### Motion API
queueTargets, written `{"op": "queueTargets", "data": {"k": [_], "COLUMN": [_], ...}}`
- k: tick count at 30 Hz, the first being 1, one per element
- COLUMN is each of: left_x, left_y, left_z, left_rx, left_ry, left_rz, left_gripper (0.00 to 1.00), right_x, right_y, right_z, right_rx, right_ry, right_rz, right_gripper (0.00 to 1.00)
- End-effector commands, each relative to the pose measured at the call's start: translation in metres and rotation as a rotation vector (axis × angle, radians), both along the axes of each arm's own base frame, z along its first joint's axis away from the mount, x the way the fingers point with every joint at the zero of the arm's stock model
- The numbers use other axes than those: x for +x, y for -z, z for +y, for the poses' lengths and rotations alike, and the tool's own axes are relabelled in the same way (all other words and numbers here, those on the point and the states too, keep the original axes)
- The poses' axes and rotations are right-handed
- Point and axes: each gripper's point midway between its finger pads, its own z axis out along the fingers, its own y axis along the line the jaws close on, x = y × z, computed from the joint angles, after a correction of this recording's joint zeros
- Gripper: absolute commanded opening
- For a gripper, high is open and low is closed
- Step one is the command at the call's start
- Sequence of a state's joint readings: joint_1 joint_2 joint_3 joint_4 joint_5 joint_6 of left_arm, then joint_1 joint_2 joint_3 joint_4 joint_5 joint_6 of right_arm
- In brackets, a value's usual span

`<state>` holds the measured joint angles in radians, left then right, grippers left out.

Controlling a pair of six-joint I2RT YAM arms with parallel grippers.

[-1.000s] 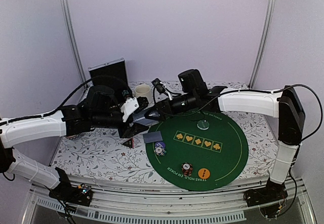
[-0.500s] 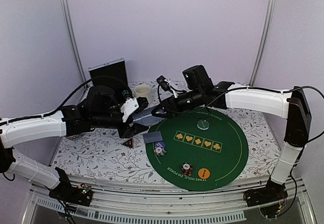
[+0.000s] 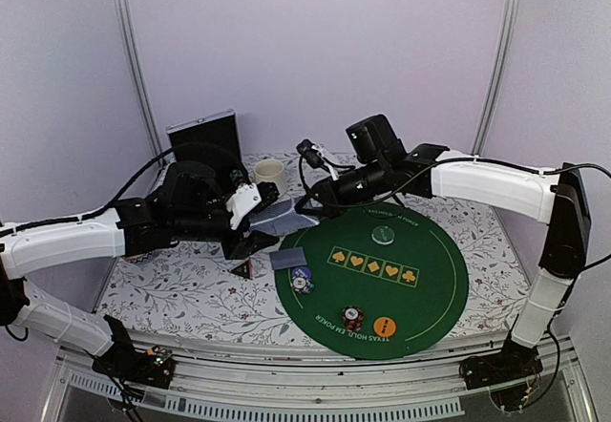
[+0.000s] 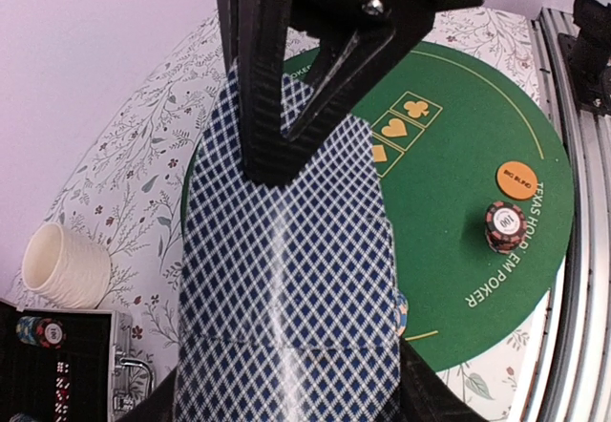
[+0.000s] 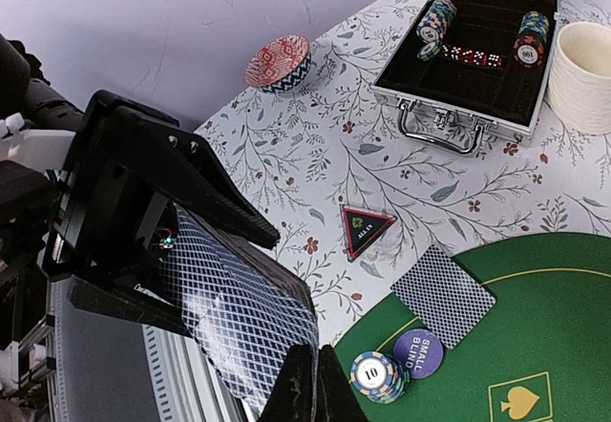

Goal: Distribute texas hold em gaming equipment

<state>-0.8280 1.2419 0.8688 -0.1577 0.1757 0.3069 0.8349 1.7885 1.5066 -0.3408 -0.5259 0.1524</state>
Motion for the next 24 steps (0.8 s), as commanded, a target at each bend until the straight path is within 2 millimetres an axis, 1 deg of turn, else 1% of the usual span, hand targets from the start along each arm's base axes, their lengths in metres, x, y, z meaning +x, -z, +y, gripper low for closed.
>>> {"op": "queueTargets", "data": {"k": [1, 7, 10, 13, 15, 17, 19, 20, 22, 24], "left_x": [-0.001, -0.001, -0.001, -0.001, -0.001, -0.001, -0.001, -0.001, -0.001, -0.001], "left_y": [-0.011, -0.01, -0.01, -0.01, -0.01, -0.01, -0.01, -0.01, -0.01, -0.01], "left_z": [-0.004, -0.003, -0.003, -0.004, -0.004, -0.003, -0.003, -0.003, -0.003, -0.003], "left_rx": [-0.034, -0.031, -0.032, -0.032, -0.03, -0.03, -0.03, -0.029, -0.03, -0.03], "left_ry": [0.026, 0.026, 0.026, 0.027, 0.028, 0.026, 0.025, 0.026, 0.026, 0.027], "left_rz": [-0.025, -0.024, -0.023, -0.022, -0.022, -0.021, -0.021, -0.02, -0.022, -0.021], "left_gripper": [0.54, 0.54, 0.54, 0.54, 0.54, 0.54, 0.54, 0.54, 0.54, 0.54], "right_x": [0.008, 0.005, 0.003, -0.004, -0.01, -0.017, -0.022, -0.023, -0.028, -0.044], "right_y": [-0.017, -0.028, -0.036, -0.045, -0.051, -0.056, -0.051, -0.043, -0.02, 0.01], "right_z": [-0.014, -0.023, -0.028, -0.033, -0.04, -0.056, -0.081, -0.097, -0.131, -0.16], "right_rx": [-0.032, -0.048, -0.042, -0.033, -0.035, -0.059, -0.112, -0.147, -0.235, -0.324], "right_ry": [0.051, 0.061, 0.06, 0.042, 0.027, 0.028, 0.062, 0.091, 0.171, 0.231], "right_rz": [-0.039, -0.059, -0.066, -0.064, -0.055, -0.052, -0.031, -0.005, 0.078, 0.184], "right_gripper": [0.04, 0.03, 0.03, 0.03, 0.02, 0.02, 0.02, 0.02, 0.02, 0.02]}}
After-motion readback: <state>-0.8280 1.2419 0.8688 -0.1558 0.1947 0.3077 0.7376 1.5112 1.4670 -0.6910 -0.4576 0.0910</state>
